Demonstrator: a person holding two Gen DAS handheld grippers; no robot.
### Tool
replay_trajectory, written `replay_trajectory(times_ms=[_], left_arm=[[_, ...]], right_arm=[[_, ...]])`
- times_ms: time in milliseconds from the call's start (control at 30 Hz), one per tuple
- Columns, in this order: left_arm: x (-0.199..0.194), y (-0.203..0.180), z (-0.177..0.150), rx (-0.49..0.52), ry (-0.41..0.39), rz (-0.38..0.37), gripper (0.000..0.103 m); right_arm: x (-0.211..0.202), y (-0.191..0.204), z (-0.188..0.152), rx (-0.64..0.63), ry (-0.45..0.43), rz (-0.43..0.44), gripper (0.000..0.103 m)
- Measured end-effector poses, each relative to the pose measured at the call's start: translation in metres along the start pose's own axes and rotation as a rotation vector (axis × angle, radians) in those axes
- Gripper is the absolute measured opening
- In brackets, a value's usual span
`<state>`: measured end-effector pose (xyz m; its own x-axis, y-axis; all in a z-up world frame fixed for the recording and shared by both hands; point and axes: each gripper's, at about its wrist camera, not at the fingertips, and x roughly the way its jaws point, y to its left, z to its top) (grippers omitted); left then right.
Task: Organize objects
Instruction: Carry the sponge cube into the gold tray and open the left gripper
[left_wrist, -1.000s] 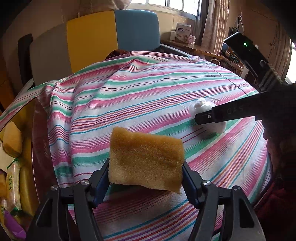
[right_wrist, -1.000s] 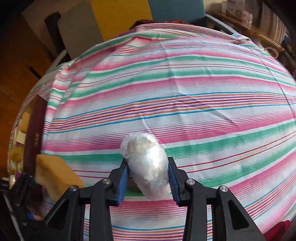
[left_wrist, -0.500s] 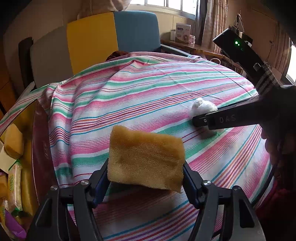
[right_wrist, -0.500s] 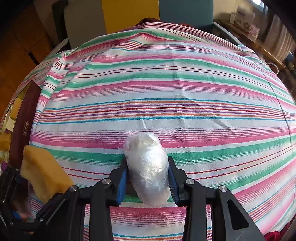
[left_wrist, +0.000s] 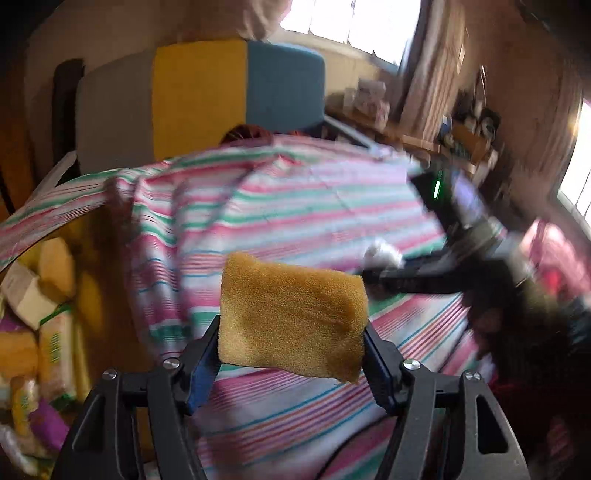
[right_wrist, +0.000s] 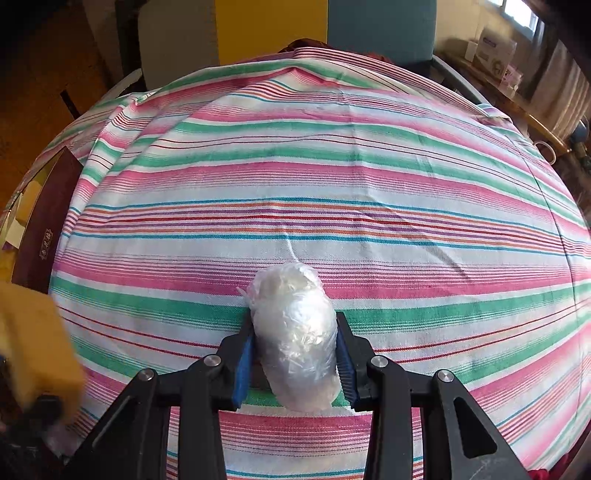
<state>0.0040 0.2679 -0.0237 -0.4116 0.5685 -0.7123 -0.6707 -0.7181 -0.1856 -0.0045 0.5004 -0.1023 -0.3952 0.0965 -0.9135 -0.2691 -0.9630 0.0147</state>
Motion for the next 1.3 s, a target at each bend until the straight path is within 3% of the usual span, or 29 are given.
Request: replay_trajectory(times_ms=[67,167,267,433,667,900,1000,1300], left_arm=[[-0.025,0.018,0.004,-0.04,-0.046,0.007,0.069],[-0.062,0.067,0.009,-0.131,-0.111,0.08,0.069],[-0.071,0.118,0.009,-0.243,-0.104,0.135,0.069],[-0.055,0.186,0.003,-0.415,-0.018,0.14,0.069],[0.001,0.183,0.024,-0.316,0.056,0.188,0.069],[0.063,0.193,0.038,-0.3,0.187,0.175,0.069],[0.079,0.194,0.04,-0.264,0.217,0.224,0.072],[0.052,0.196,0.03,-0.292,0.162,0.278,0.079]], right_arm=[[0.0,0.001,-0.001,-0.006,-0.002,-0.006,0.039],[0.0,0.004,0.0,-0.012,-0.003,-0.015,0.039],[0.001,0.006,0.0,-0.021,-0.003,-0.027,0.039],[0.0,0.006,0.0,-0.022,-0.002,-0.028,0.039],[0.001,0.006,0.001,-0.022,-0.002,-0.027,0.039],[0.001,0.006,0.001,-0.016,-0.001,-0.021,0.04],[0.001,0.006,0.001,-0.017,-0.001,-0.02,0.041],[0.0,0.005,0.001,-0.017,-0.002,-0.02,0.041]])
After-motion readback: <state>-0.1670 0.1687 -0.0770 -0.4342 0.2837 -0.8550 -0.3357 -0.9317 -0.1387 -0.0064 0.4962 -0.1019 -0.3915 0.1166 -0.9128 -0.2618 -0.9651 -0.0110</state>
